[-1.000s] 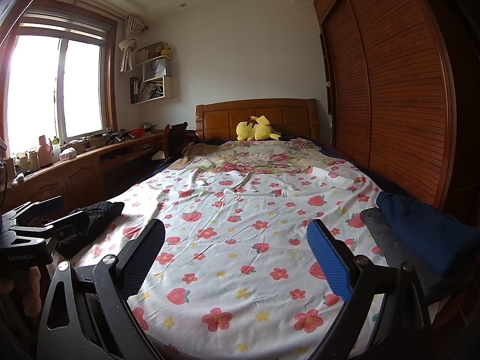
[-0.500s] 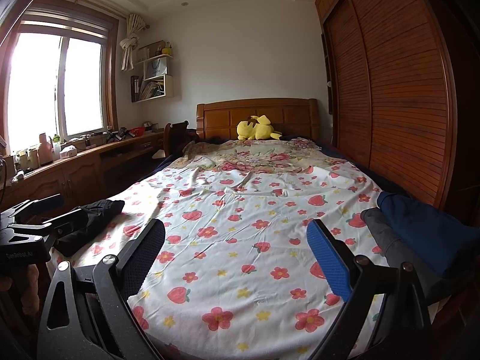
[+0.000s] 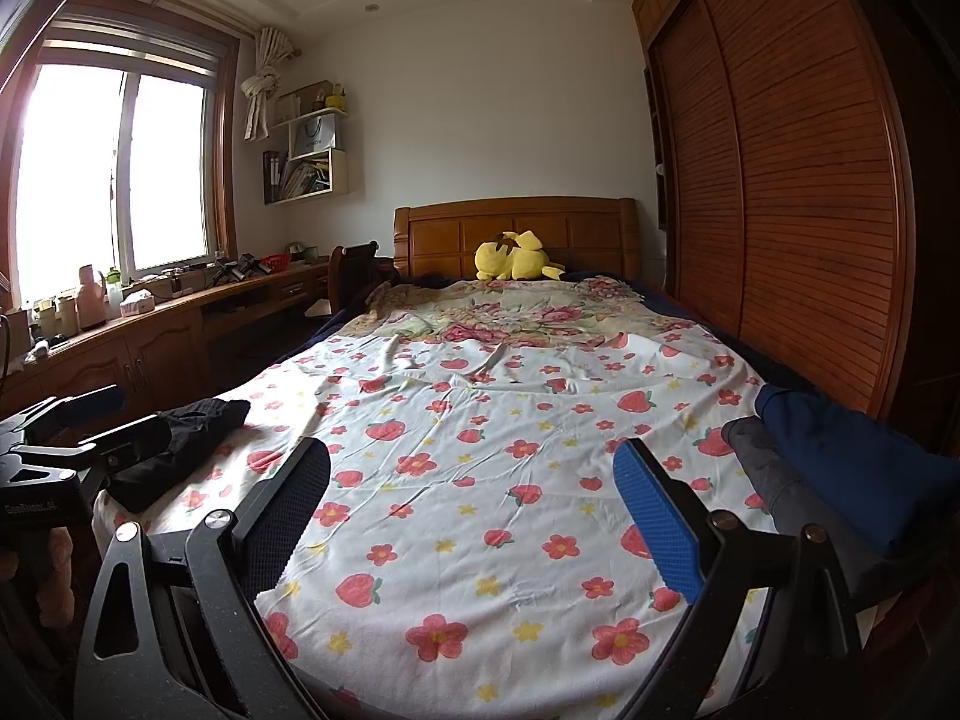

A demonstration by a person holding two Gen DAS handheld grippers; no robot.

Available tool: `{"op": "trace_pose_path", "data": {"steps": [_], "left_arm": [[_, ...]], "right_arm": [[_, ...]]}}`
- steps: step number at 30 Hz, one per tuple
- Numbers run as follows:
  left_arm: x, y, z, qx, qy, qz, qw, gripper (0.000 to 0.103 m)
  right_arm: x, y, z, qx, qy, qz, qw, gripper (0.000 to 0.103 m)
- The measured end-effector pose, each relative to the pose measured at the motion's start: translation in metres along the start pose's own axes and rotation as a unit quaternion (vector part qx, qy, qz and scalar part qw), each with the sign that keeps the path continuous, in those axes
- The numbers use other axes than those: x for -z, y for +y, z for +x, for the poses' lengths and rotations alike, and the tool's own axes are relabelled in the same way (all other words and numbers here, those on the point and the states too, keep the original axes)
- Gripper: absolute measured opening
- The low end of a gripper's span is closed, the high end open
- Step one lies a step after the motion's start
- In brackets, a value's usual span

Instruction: Fold large clothes

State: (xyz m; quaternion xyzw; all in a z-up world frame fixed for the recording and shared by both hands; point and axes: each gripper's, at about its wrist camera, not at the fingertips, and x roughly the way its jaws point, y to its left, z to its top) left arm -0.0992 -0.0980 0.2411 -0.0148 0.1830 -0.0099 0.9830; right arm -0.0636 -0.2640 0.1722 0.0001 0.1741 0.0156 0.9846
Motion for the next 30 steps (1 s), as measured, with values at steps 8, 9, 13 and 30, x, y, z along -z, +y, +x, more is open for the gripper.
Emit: {"op": "trace_pose_path", "data": {"steps": [8, 9, 13, 30], "left_arm": [[0.0000, 0.0001, -0.0016, -0.002, -0.002, 0.002, 1.0000, 0.099], [0.0003, 0.0001, -0.0016, -0.002, -0.002, 0.002, 1.0000, 0.099], [0.0002, 0.0000, -0.0014, -0.003, -0.003, 0.002, 1.0000, 0.099], [-0.0004, 0.0006, 0.0003, -0.005, -0.002, 0.000, 1.0000, 0.100]], "right_arm": [[0.0000, 0.0005, 0.0000, 0.001, 0.000, 0.001, 1.000, 0.096], [-0.0003, 0.0003, -0.0001, 0.000, 0.000, 0.001, 1.000, 0.096], [-0.0005, 0.0005, -0.0001, 0.001, 0.000, 0.000, 1.000, 0.096], [-0.0010, -0.0001, 0.0002, 0.000, 0.001, 0.000, 1.000, 0.096]]}}
